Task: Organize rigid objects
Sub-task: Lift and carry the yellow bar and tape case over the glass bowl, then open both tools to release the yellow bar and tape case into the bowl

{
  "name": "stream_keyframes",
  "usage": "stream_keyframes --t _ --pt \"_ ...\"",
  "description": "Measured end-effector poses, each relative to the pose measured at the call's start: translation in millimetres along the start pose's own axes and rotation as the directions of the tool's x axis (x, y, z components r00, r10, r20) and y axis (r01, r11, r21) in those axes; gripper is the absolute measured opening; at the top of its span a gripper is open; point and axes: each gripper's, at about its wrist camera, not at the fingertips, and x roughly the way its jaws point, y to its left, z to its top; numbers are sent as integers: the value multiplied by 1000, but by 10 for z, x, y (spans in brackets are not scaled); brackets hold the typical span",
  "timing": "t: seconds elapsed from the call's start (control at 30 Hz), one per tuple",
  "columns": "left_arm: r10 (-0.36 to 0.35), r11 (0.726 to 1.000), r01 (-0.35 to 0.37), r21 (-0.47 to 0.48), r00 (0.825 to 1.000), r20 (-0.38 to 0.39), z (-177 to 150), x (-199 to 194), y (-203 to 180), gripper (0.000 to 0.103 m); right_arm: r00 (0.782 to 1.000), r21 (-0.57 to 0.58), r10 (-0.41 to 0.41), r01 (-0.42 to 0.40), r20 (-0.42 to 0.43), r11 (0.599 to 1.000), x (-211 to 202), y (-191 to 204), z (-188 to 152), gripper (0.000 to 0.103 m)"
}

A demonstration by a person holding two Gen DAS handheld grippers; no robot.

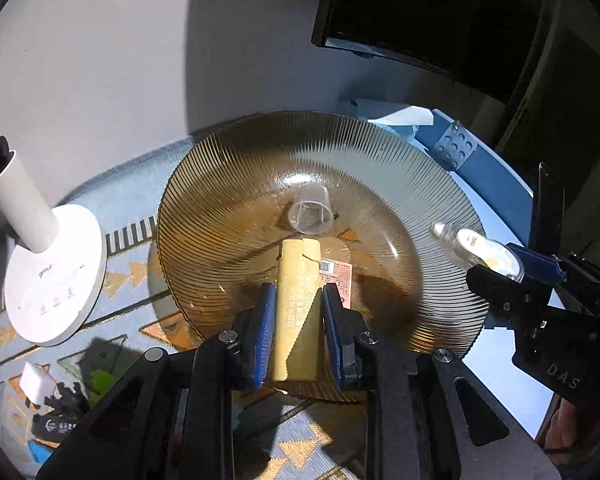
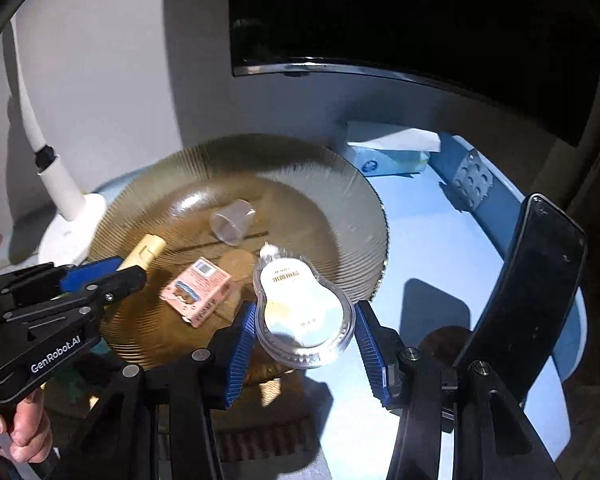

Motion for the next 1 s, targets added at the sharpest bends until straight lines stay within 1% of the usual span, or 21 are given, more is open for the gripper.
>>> stream_keyframes --t 0.03,0.07,0.1,0.13,0.17,0.23,0.33,0.4,0.43,0.5,0.6,0.63,0.73,0.8,0.83,0.87,0.93,1.0 --pt "-7 1000 7 3 1000 8 3 -27 -4 25 1000 8 -2 2 -4 1000 4 -24 -1 49" --pt "-7 1000 7 2 1000 15 8 -59 0 40 1000 20 -1 1 -9 1000 7 -51 1 52" --pt "-6 1000 6 -2 1000 27 8 -111 12 44 1000 33 -5 5 -11 999 1 -78 10 60" --pt "-7 1000 7 -9 999 48 5 -196 40 46 1000 47 -19 19 0 999 -36 -114 16 62" --pt "-11 1000 12 -13 997 70 0 -311 77 46 999 59 -33 32 20 998 -104 -154 19 62" --pt "-6 1000 8 -17 995 104 -20 -529 154 46 998 84 -35 31 58 996 -253 -224 30 62" --pt "9 999 -1 -44 982 188 -128 -1038 365 47 991 155 13 -34 136 987 -568 -389 -5 62" --pt "19 998 -5 -61 974 227 -194 -1298 490 47 987 175 26 -54 160 983 -694 -432 -15 62" --pt "35 997 -18 -68 968 249 -232 -1456 548 47 984 179 31 -63 174 982 -770 -432 -31 62" --pt "90 993 -63 -97 950 298 -329 -1816 679 47 980 173 45 -79 194 982 -901 -392 -52 62" --pt "121 989 -82 -123 928 352 -435 -2242 804 47 971 159 76 -114 225 981 -1115 -270 -79 62" --pt "140 987 -96 -132 914 381 -499 -2452 845 47 966 146 92 -130 241 981 -1211 -203 -80 62" --pt "186 980 -130 -153 880 438 -657 -2860 921 47 947 105 137 -174 291 979 -1493 2 -88 63" --pt "206 976 -146 -164 865 457 -763 -3056 953 53 935 73 161 -194 317 978 -1637 150 -92 63" --pt "219 973 -158 -168 859 463 -829 -3144 970 58 928 53 173 -201 330 978 -1712 239 -104 63" --pt "234 970 -170 -174 851 471 -903 -3217 992 60 924 38 182 -206 337 978 -1756 308 -115 64" --pt "247 967 -180 -182 845 475 -1019 -3287 1047 60 916 -1 207 -220 345 976 -1824 483 -146 64" --pt "252 964 -180 -195 849 464 -1126 -3291 1111 60 911 -38 237 -239 338 970 -1848 668 -203 64"
